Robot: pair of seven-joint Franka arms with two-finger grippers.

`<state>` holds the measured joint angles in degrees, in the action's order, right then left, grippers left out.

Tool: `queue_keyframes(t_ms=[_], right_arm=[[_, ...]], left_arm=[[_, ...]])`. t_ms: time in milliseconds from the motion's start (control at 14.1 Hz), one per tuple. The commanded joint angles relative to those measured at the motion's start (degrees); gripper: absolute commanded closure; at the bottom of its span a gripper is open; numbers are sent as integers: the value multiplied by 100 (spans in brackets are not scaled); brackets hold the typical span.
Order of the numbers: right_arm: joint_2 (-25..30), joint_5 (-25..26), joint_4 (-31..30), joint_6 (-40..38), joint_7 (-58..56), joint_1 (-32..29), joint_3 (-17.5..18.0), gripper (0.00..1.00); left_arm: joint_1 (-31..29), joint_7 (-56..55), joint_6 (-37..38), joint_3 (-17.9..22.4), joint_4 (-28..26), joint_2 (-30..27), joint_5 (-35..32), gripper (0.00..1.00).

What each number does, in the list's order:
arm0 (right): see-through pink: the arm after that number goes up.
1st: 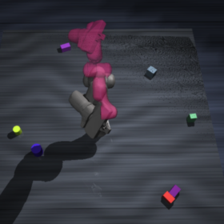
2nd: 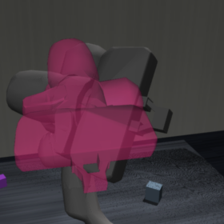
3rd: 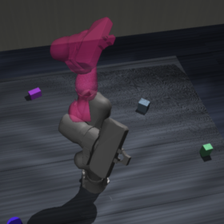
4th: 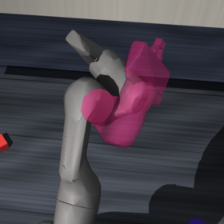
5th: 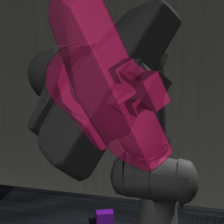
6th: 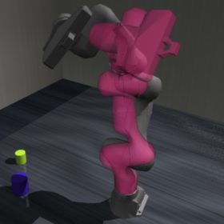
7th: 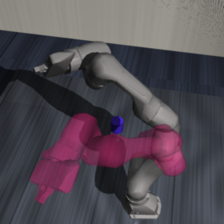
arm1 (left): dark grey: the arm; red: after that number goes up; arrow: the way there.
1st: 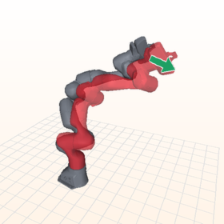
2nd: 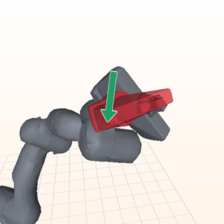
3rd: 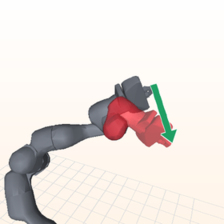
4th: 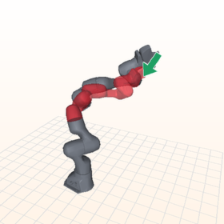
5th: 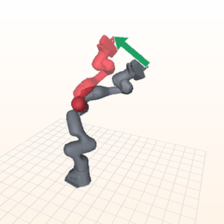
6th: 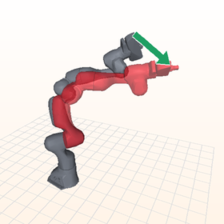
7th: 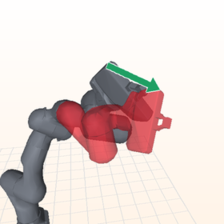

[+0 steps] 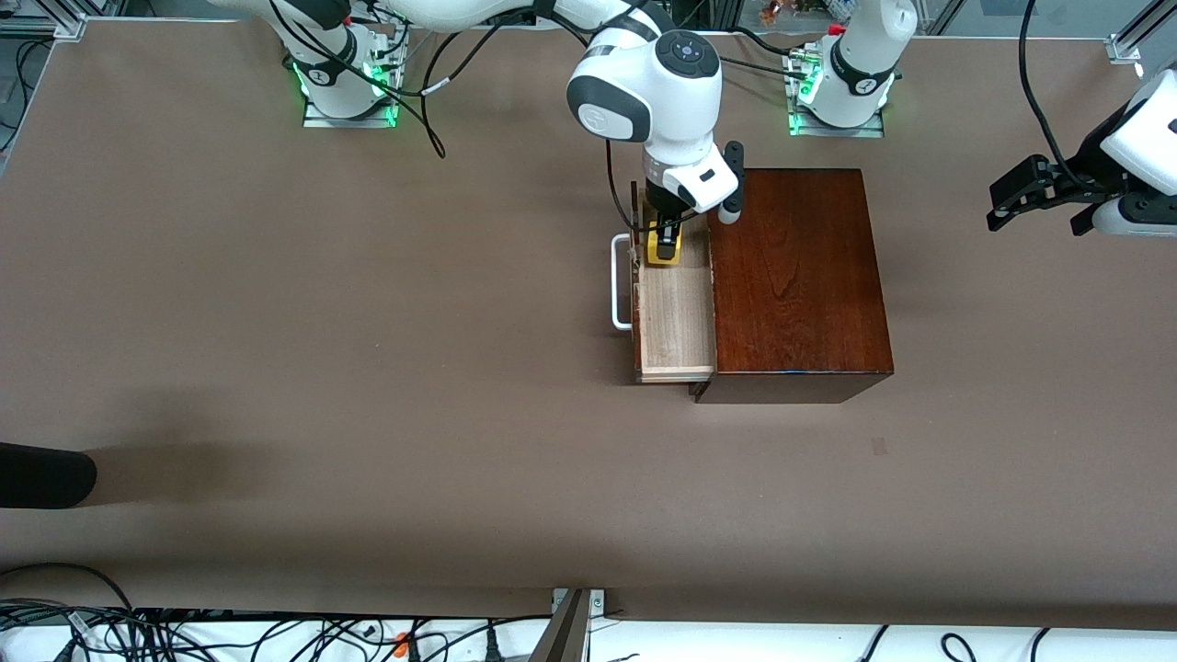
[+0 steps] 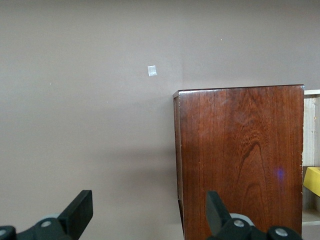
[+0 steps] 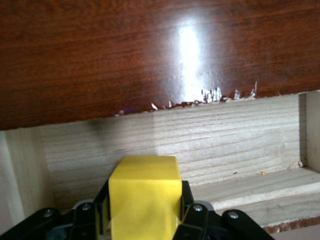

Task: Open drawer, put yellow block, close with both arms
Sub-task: 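Carry the cube over the open drawer and lower it inside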

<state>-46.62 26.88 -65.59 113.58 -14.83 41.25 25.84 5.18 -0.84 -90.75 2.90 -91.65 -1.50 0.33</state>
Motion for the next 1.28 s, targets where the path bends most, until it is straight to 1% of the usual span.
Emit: queue_keyframes(t_ms=[0,781,923,994,1065,1136,1207], right_arm=[[-146,28,151,-29,-187,-29,35,73],[-348,45,169,182,-319,-100,35,73],[-340,36,169,173,-345,-126,35,72],[-339,36,169,164,-363,-144,35,68],[-339,28,169,156,-406,-196,35,29],[-331,28,169,147,-502,-214,44,0],[-313,19,186,121,-512,-223,53,0]], left_arm=[[-52,66,75,-35,24,-34,-86,0],[-105,66,58,-97,15,-25,-86,0],[-96,66,31,-97,24,-17,-94,0],[-96,66,31,-97,24,1,-86,0],[-96,66,31,-97,24,1,-94,0],[-78,66,40,-105,24,-8,-86,0],[-70,66,31,-114,33,1,-94,0]])
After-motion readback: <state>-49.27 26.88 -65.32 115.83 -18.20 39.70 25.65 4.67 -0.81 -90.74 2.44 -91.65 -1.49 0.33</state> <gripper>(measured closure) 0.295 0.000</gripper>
